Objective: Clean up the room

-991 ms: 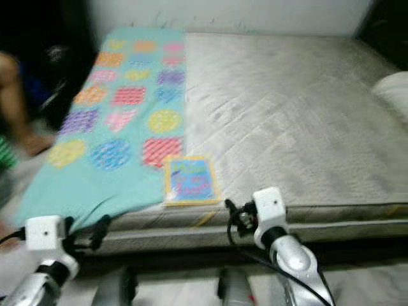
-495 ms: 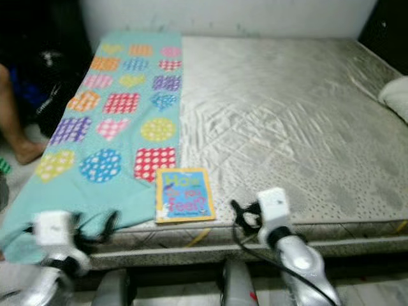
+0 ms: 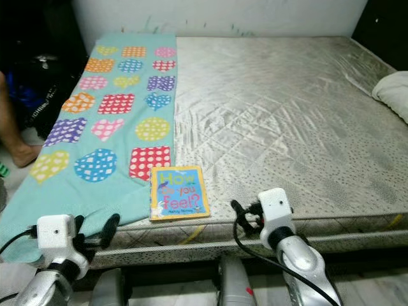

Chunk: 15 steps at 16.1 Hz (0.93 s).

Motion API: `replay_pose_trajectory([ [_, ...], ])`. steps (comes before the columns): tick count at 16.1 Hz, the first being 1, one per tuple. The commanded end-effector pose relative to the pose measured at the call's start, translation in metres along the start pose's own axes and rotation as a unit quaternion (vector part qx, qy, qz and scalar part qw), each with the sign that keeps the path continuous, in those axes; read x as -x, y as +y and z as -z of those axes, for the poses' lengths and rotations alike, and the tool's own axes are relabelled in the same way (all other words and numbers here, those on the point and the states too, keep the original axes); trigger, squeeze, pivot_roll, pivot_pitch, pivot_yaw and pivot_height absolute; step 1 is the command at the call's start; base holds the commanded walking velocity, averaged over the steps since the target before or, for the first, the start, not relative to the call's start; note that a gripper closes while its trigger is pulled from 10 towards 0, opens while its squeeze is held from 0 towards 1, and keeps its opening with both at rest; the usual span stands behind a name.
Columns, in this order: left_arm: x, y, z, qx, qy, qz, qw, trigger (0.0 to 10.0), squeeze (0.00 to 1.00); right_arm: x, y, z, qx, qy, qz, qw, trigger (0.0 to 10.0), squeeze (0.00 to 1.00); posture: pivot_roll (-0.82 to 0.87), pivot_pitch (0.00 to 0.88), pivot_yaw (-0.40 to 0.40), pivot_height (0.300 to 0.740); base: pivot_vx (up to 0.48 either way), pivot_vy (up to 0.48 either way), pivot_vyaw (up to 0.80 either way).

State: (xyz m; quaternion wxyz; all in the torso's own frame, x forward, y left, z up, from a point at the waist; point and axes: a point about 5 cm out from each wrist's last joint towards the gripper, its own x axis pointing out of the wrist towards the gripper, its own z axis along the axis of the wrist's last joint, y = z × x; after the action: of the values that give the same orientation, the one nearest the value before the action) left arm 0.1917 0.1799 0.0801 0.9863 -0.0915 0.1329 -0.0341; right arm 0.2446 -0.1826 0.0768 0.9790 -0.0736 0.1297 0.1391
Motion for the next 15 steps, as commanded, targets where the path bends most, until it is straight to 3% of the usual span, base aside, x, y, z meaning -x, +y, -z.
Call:
replay_pose_trajectory([
  [1, 0.003, 0.004, 0.001, -0.002, 0.004, -0.006, 1.0, 10.0, 0.0, -0.002, 0.003, -0.003, 0.0, -0.005, -0.007, 1.0, 10.0, 0.0, -0.06, 0.044, -0.033, 0.578, 0.0, 0.0, 0.79],
  [11, 0.004, 0.004, 0.003, -0.003, 0.009, -0.007, 1.0, 10.0, 0.0, -0.003, 0.002, -0.005, -0.012, -0.007, -0.005, 1.0, 10.0, 0.0, -0.05, 0.049, -0.034, 0.578, 0.0, 0.0, 0.0],
  [15, 0.003, 0.005, -0.002, -0.005, 0.002, -0.015, 1.0, 10.0, 0.0, -0.013, 0.008, -0.016, -0.023, -0.02, -0.014, 0.999, 10.0, 0.0, -0.05, 0.071, -0.038, 0.537, 0.0, 0.0, 0.0],
])
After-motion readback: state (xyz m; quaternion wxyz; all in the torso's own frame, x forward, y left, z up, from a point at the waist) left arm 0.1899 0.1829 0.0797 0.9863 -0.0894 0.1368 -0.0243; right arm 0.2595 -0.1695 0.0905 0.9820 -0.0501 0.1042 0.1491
